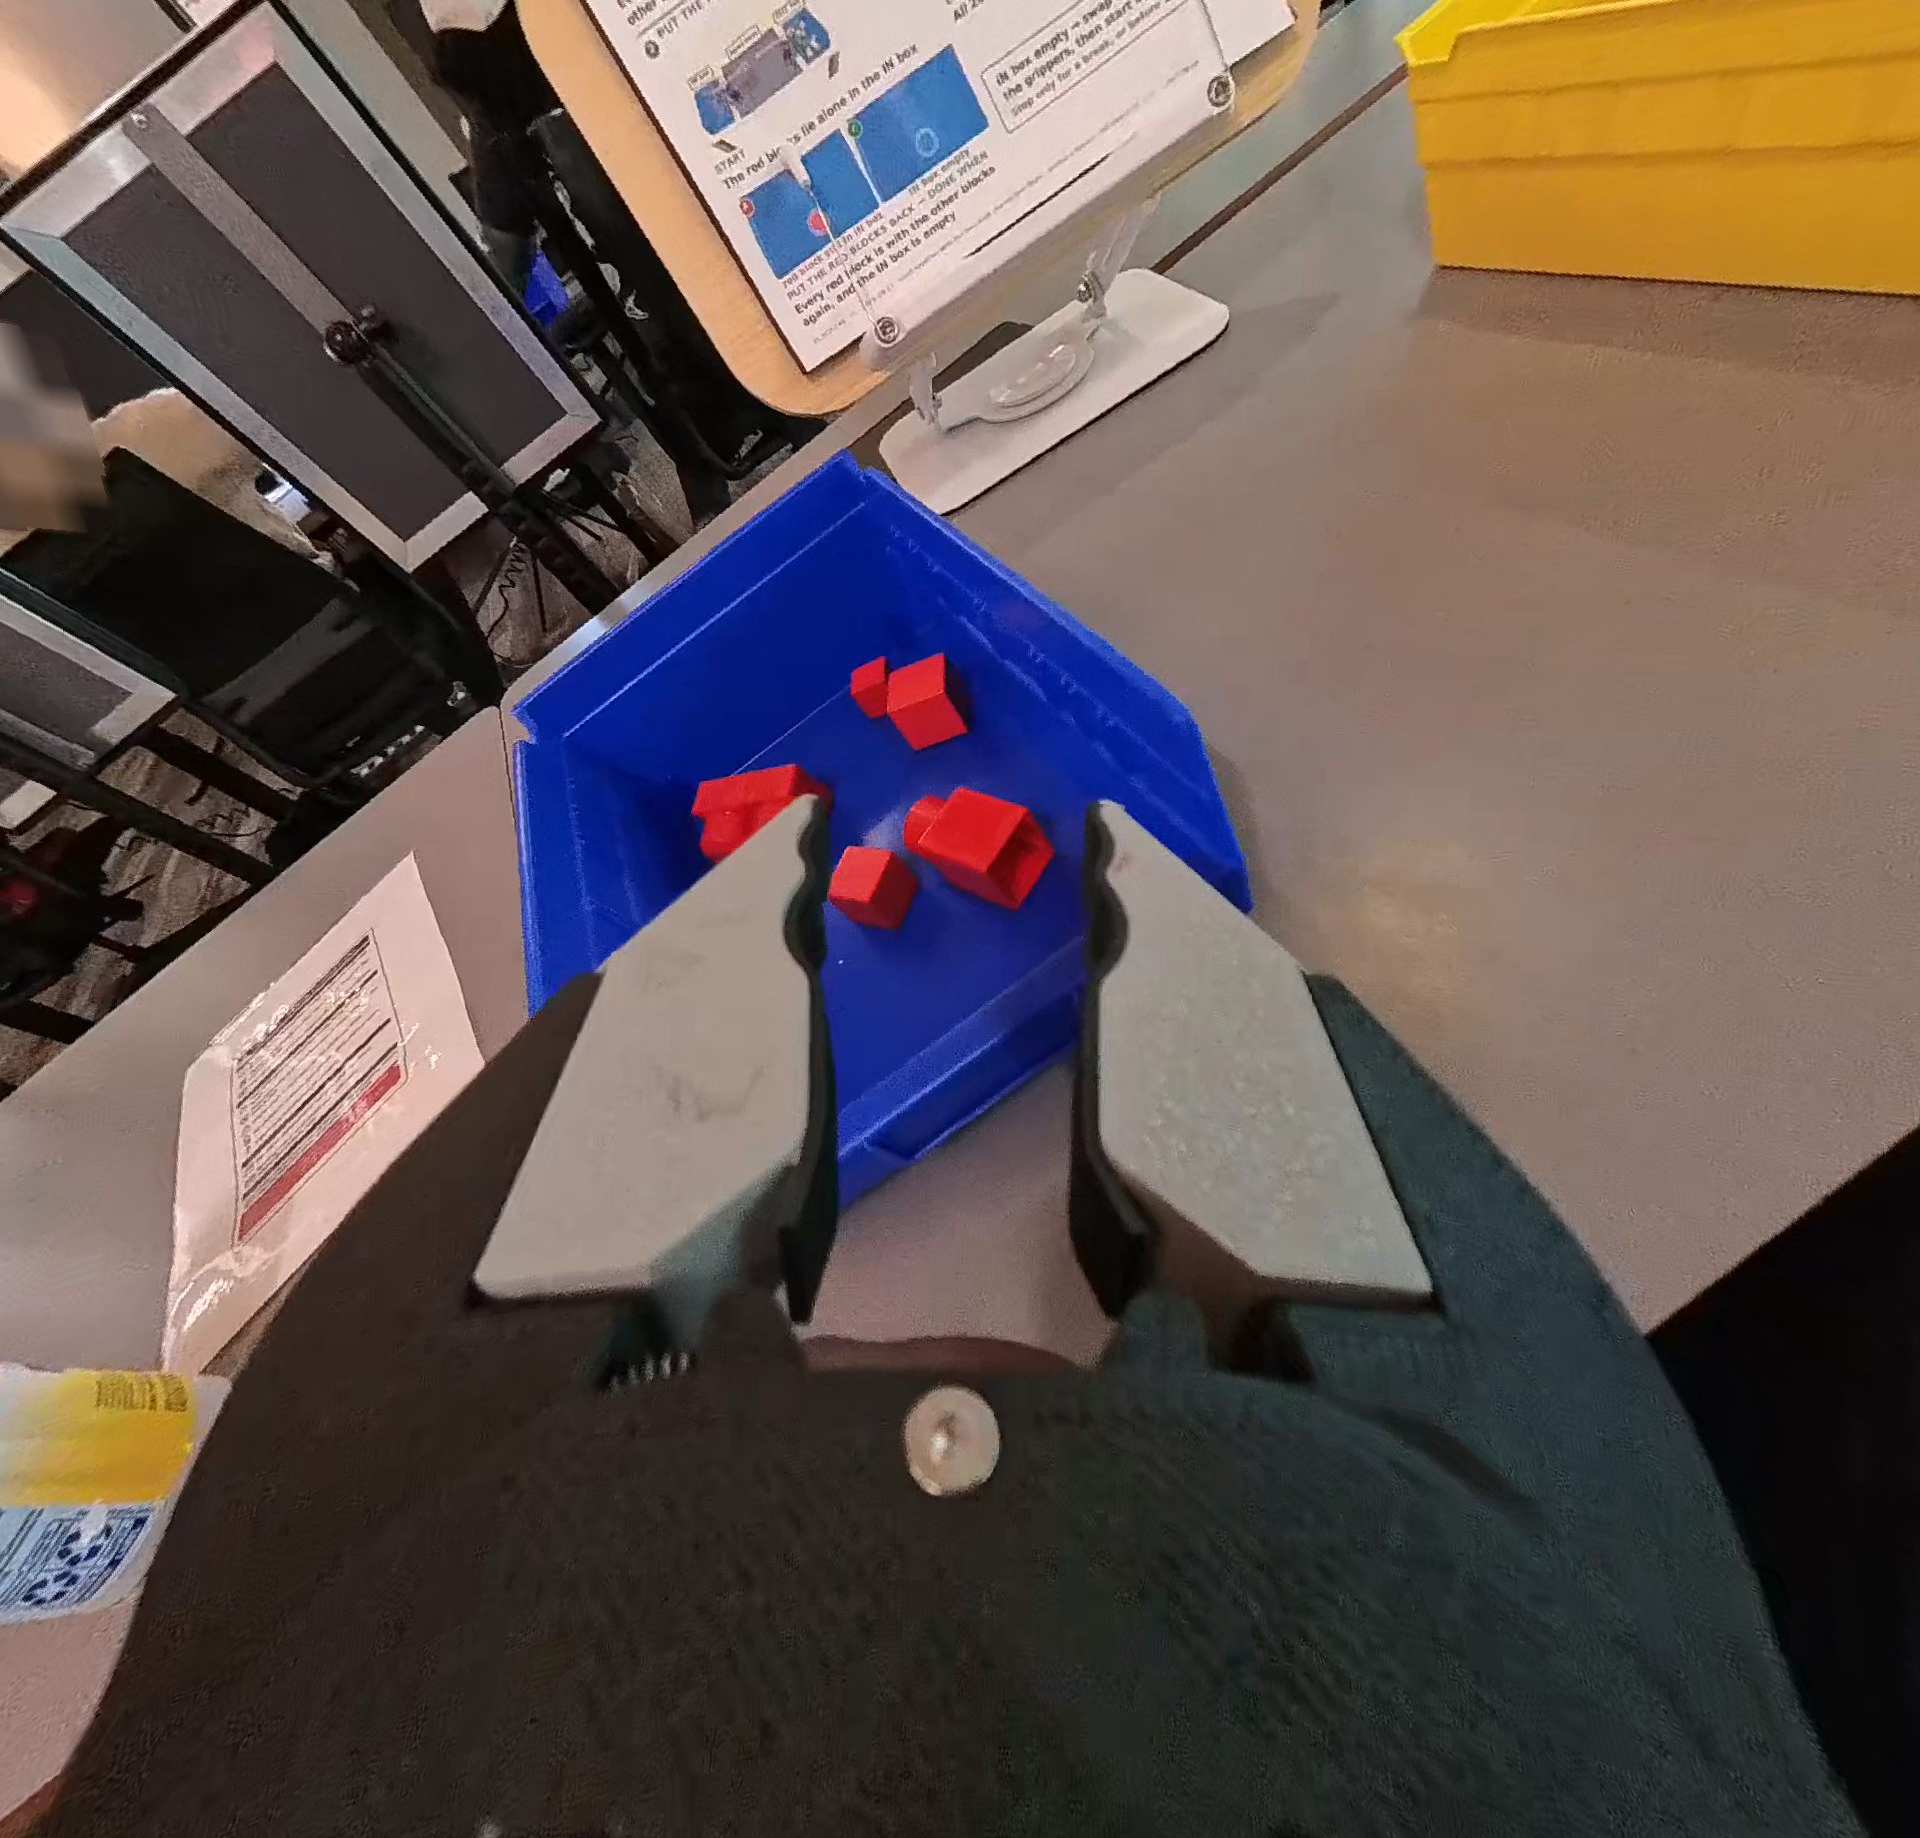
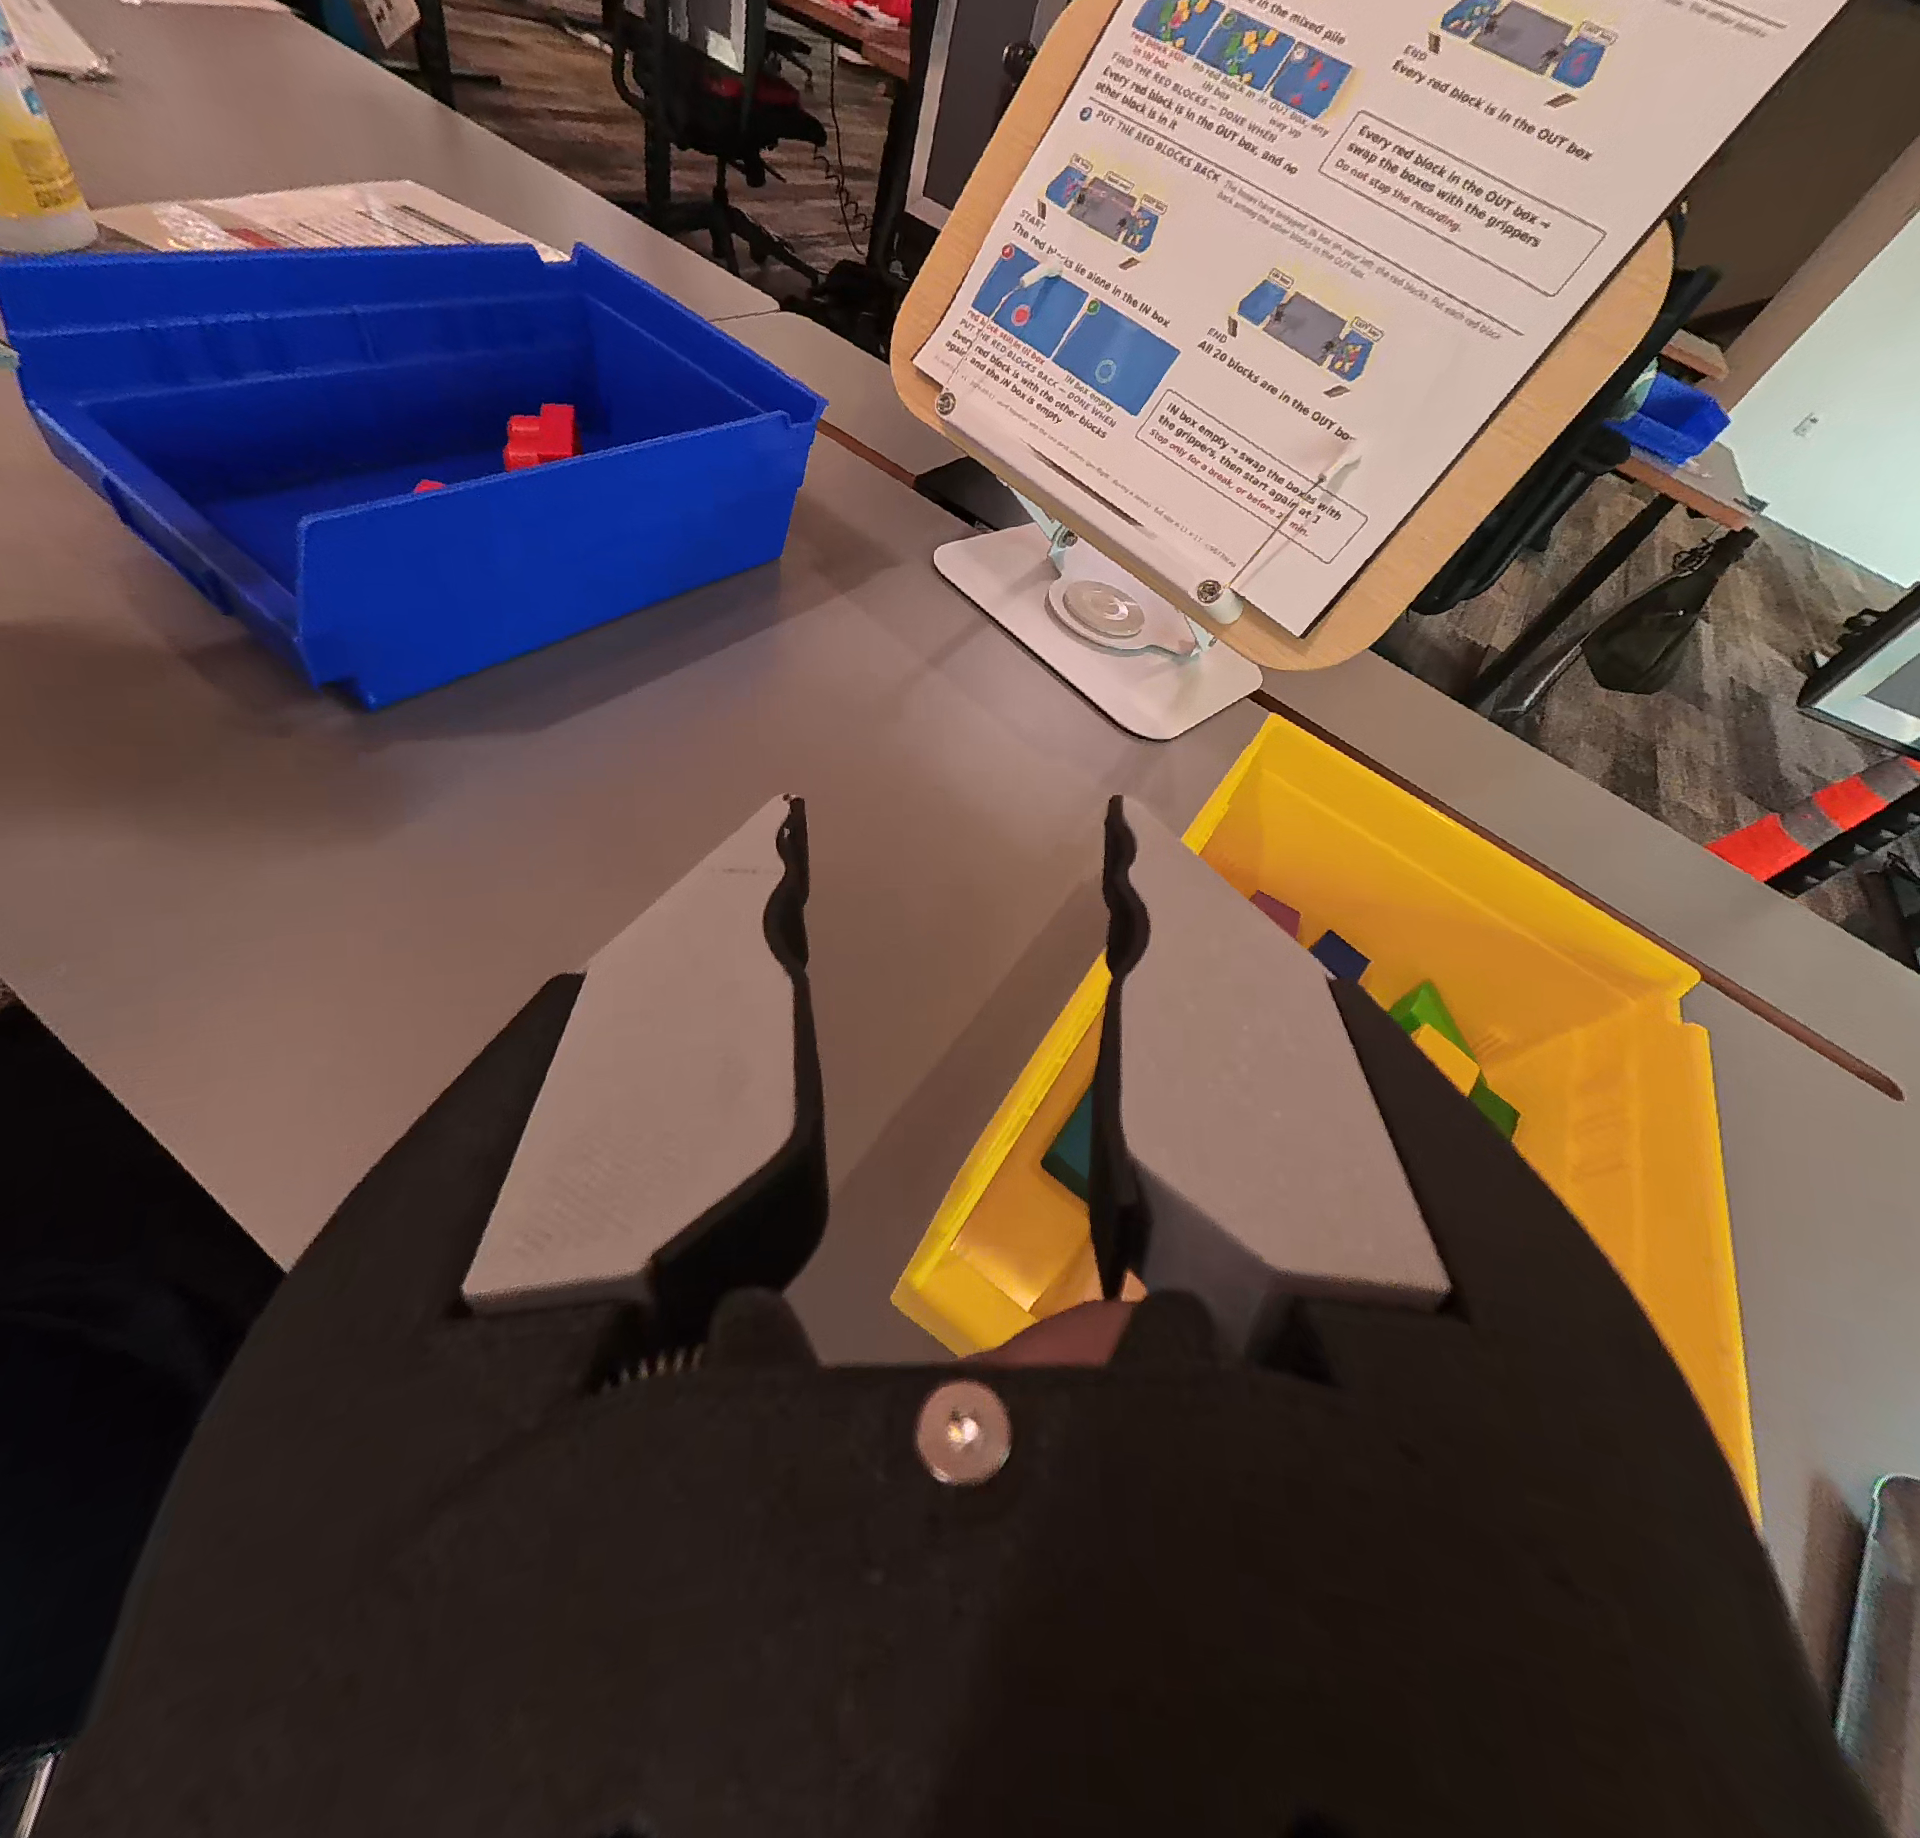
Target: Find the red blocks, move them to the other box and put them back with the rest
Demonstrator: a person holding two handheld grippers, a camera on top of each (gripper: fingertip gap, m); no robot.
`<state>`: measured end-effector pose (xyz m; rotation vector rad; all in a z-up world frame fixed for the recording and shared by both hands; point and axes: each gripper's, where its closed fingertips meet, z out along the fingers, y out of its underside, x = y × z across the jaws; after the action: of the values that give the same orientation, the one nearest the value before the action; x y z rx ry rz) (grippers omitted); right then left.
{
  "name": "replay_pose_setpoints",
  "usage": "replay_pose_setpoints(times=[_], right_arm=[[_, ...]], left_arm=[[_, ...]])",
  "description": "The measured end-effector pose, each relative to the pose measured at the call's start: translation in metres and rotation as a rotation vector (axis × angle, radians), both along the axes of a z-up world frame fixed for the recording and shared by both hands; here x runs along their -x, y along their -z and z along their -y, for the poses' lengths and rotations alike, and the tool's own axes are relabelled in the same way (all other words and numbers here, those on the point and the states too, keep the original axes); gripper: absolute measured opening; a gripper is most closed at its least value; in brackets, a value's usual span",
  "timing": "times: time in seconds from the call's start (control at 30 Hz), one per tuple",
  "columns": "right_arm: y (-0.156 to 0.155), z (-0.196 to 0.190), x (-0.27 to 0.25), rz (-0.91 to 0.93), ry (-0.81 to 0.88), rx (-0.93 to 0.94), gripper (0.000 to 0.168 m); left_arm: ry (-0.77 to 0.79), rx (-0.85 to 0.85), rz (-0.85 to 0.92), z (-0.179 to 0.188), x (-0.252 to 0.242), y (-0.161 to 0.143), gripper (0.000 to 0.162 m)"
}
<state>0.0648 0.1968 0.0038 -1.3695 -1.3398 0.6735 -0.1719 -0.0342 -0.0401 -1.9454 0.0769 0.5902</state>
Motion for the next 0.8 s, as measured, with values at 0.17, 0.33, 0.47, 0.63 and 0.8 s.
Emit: replay_pose_setpoints(times=[0.17,0.33,0.47,0.63,0.8], right_arm=[[-0.009,-0.003,-0.007,-0.041,0.013,0.007,0.054],[-0.009,-0.004,-0.006,-0.046,0.012,0.013,0.055],[-0.006,-0.001,-0.002,-0.029,0.001,0.002,0.055],[-0.004,0.004,0.001,-0.02,-0.015,-0.003,0.056],[-0.001,0.001,0.002,-0.01,-0.002,-0.001,0.056]], left_arm=[[0.011,0.029,-0.025,-0.004,-0.004,0.004,0.045],[0.015,0.05,-0.029,-0.006,-0.006,0.009,0.044],[0.04,0.09,-0.044,-0.006,-0.011,0.014,0.039],[0.046,0.078,-0.04,-0.006,-0.013,0.011,0.038],[0.04,0.092,-0.038,-0.007,-0.01,0.016,0.038]])
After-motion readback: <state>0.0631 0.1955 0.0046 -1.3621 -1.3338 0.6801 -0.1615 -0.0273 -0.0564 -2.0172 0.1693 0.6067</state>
